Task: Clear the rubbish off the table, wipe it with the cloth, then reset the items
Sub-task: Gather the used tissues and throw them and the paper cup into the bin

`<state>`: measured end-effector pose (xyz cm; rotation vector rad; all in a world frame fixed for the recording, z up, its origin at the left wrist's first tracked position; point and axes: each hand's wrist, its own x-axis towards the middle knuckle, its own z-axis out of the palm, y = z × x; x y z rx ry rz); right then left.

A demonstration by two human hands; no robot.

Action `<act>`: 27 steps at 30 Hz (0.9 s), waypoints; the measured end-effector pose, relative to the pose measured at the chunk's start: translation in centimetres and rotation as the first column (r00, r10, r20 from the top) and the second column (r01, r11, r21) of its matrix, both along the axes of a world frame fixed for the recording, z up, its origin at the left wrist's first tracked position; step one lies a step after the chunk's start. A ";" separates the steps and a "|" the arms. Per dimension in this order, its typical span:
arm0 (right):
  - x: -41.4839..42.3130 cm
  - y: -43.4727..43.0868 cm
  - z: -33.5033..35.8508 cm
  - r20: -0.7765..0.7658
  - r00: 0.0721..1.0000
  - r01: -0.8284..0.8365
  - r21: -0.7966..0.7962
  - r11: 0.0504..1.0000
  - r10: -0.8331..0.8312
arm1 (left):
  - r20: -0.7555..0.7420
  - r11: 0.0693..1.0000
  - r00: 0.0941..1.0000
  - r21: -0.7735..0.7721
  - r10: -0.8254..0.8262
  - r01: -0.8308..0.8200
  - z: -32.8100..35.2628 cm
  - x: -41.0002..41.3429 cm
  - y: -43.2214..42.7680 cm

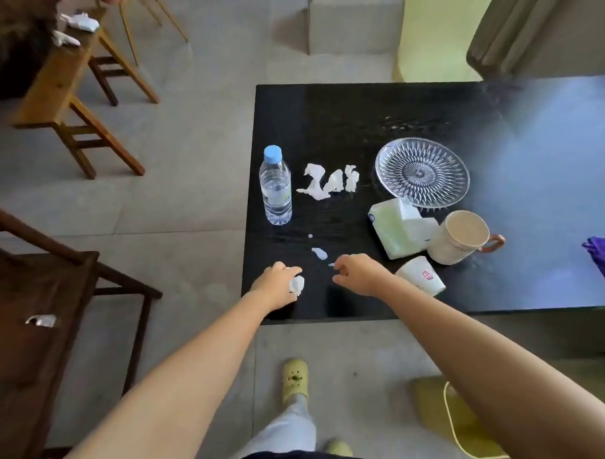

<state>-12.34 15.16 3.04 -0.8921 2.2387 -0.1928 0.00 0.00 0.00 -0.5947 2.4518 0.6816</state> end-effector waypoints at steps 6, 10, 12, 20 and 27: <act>-2.3 -1.7 -1.4 -0.030 0.985 0.170 -0.016 0.985 -0.170 | -0.106 0.997 0.992 0.047 0.065 -0.060 -2.2 -0.7 -0.5; -4.0 -2.5 -2.0 -0.056 0.977 0.204 -0.027 0.979 -0.205 | -0.192 0.972 0.957 0.133 0.218 -0.195 -2.4 -1.7 -1.9; -5.1 -3.3 -1.9 -0.076 0.976 0.203 -0.037 0.979 -0.205 | -0.231 0.961 0.935 0.128 0.269 -0.245 -2.3 -2.5 -2.7; -12.0 -9.1 -2.3 -0.222 0.955 0.176 -0.115 0.978 -0.198 | -0.251 0.915 0.881 0.059 0.400 -0.399 -3.6 -4.7 -4.7; -15.9 -14.3 -5.3 -0.345 0.933 0.096 -0.035 0.995 -0.102 | -0.262 0.896 0.860 0.049 0.438 -0.442 -4.8 -5.3 -4.4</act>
